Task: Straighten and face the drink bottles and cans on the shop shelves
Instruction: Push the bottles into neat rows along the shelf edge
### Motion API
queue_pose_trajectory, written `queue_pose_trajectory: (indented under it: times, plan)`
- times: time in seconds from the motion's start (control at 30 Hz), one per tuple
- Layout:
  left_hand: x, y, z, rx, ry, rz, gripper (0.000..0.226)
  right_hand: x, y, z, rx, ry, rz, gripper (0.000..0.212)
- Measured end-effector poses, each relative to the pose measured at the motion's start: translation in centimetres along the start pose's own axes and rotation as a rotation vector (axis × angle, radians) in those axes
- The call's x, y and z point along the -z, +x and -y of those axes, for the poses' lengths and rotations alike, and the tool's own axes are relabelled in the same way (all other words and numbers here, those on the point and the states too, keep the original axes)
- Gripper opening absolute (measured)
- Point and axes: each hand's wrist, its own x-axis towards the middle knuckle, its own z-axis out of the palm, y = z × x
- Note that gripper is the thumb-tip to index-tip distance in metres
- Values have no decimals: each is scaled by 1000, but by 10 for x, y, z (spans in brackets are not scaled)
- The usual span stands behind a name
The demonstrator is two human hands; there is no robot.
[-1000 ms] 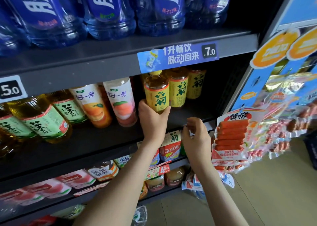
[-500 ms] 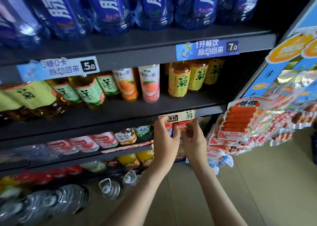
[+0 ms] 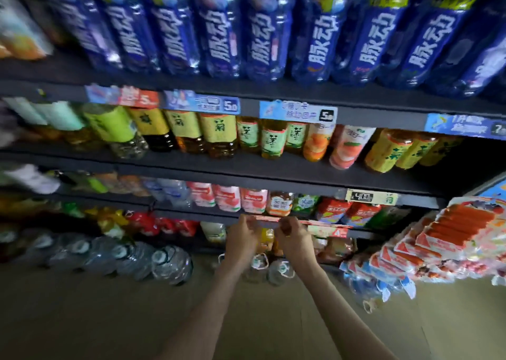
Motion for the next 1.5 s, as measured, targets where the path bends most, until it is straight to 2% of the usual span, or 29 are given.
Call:
queue_pose_trajectory:
  times: [0.13, 0.27, 0.43, 0.53, 0.8, 0.93, 1.0, 1.1, 1.2, 1.4, 1.5]
  plan:
    - [84, -5, 46, 90, -75, -66, 21, -66, -15, 54, -3, -47, 136, 18]
    - [181, -8, 96, 141, -88, -155, 24, -151, -33, 122, 82, -93, 233, 24]
    - [301, -4, 155, 204, -67, -260, 24, -259, -64, 218, 182, -86, 332, 17]
    - [366, -1, 182, 252, -69, -317, 17, -316, -77, 268, 237, -80, 390, 15]
    - [492, 21, 272, 336, -124, -415, 26, -447, -93, 364, 330, -127, 554, 20]
    - [544, 51, 320, 358, -134, -430, 26, -523, -88, 395, 323, -124, 593, 11]
    - [575, 70, 345, 399, -133, -428, 25, -566, -83, 413, 332, -137, 611, 3]
    - [627, 95, 381, 437, -94, -413, 26, -632, -79, 447, 334, -152, 666, 5]
    - [689, 113, 420, 503, -102, -437, 25, -705, -83, 492, 334, -195, 724, 17]
    - [814, 123, 510, 566, -186, -548, 22, -848, -121, 583, 397, -286, 830, 17]
    - [897, 132, 561, 560, -202, -592, 22, -934, -146, 633, 430, -269, 841, 8]
